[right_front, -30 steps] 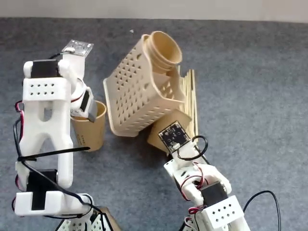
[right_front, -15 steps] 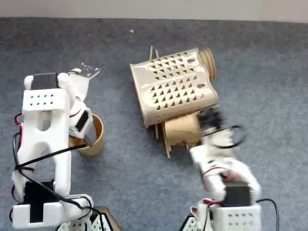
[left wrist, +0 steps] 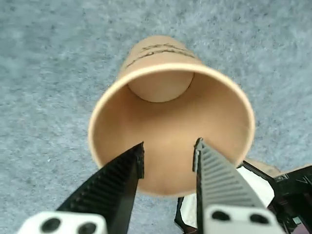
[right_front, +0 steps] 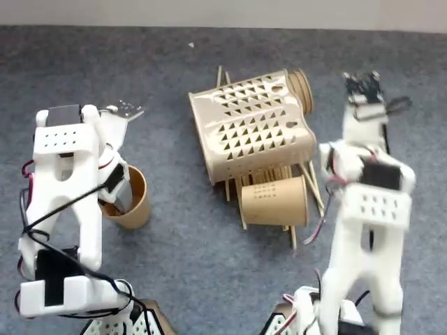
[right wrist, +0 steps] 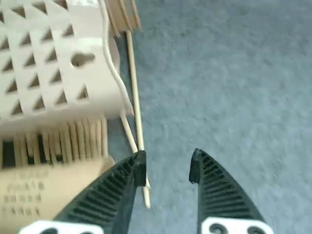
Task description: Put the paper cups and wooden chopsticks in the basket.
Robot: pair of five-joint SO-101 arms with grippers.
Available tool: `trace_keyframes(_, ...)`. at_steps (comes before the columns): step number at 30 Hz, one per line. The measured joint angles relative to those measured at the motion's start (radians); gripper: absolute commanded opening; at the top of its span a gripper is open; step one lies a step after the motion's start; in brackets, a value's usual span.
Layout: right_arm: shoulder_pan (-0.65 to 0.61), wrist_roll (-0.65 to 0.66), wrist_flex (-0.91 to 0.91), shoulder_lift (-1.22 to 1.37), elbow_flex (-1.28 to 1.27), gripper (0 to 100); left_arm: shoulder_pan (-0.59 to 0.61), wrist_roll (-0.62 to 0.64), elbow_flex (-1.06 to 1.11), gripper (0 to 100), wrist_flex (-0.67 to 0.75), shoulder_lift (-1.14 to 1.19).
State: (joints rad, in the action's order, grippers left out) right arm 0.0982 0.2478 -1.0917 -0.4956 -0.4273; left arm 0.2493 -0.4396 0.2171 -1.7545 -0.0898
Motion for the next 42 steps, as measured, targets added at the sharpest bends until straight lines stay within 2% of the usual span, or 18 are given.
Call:
trace_keyframes(7,-0.046,-0.114,0.101,0.404,0.247,16.7,0.002,0.000,0.000,18,0.051,0.000)
trace_keyframes(16,-0.049,-0.130,0.106,0.830,0.637,16.7,0.002,0.000,0.000,18,0.129,0.000)
trace_keyframes(21,-0.097,-0.130,0.106,0.930,0.724,16.7,-0.002,0.000,0.000,18,0.129,0.000)
trace_keyframes(28,-0.163,-0.130,0.061,0.939,0.779,16.7,-0.041,0.000,0.044,18,0.213,0.000)
trace_keyframes(31,-0.198,-0.130,-0.012,0.939,0.839,16.7,0.049,-0.008,0.071,18,0.244,0.000)
trace_keyframes(36,-0.259,-0.130,-0.138,0.939,0.965,16.7,0.249,-0.089,0.074,18,0.284,0.002)
trace_keyframes(42,-0.308,-0.130,-0.367,0.939,1.200,16.7,0.311,-0.118,0.037,18,0.232,-0.026)
